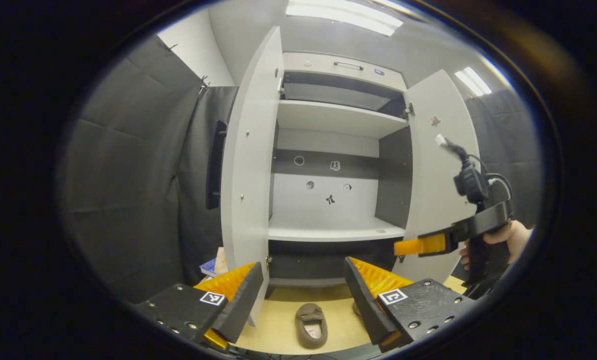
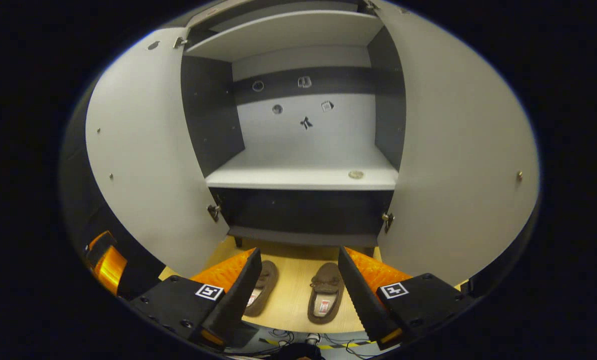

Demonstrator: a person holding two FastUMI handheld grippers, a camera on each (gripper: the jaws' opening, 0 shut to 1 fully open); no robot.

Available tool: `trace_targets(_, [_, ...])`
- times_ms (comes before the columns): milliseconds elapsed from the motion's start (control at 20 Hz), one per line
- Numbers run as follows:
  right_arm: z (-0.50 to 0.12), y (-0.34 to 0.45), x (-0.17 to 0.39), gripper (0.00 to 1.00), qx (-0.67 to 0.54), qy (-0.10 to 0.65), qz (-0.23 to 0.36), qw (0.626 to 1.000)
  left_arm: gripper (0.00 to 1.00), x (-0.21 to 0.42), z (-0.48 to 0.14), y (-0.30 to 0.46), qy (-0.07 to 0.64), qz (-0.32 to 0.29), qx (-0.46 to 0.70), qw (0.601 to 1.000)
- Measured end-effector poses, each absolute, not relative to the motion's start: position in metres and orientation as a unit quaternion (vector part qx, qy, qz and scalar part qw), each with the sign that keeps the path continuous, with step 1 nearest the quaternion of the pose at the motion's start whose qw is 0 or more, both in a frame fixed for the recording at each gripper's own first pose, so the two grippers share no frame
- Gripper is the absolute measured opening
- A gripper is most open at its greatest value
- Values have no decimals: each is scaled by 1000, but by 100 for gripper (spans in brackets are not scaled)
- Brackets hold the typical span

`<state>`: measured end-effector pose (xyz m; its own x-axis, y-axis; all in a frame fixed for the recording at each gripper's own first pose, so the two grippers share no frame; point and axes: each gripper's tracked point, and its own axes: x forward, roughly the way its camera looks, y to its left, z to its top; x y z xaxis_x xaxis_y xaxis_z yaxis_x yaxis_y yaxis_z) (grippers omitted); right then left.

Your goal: Grab one shoe with the right hand and put it into the shoe cabinet, grab the other shoe with the left hand and put it into the shoe cabinet; then close the right door with the right hand and the left door with the left hand.

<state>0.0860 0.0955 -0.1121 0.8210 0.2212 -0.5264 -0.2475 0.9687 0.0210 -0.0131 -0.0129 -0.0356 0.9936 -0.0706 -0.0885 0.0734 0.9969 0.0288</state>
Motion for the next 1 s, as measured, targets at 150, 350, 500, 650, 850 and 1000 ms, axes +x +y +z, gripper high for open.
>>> trace_targets(150, [-167, 98, 88, 98, -34, 334, 135, 932, 94, -2, -50, -19, 63, -39, 19, 997])
trace_targets(350, [-233, 92, 87, 98, -47, 395, 151, 905, 94, 14, -64, -33, 84, -46, 33, 995])
trace_targets(500, [-279, 93, 86, 98, -26, 439, 159, 884, 95, 26, -70, -43, 92, -41, 35, 994])
trace_targets(650, [-319, 93, 93, 93, -17, 471, 161, 867, 95, 37, -84, -52, 110, -37, 29, 993])
trace_targets(850, [-364, 91, 118, 98, -51, 468, 159, 868, 95, 49, -100, -61, 132, -34, 38, 990])
trace_targets(1000, [-396, 87, 133, 98, -106, 457, 154, 870, 95, 57, -107, -63, 127, -26, 55, 990])
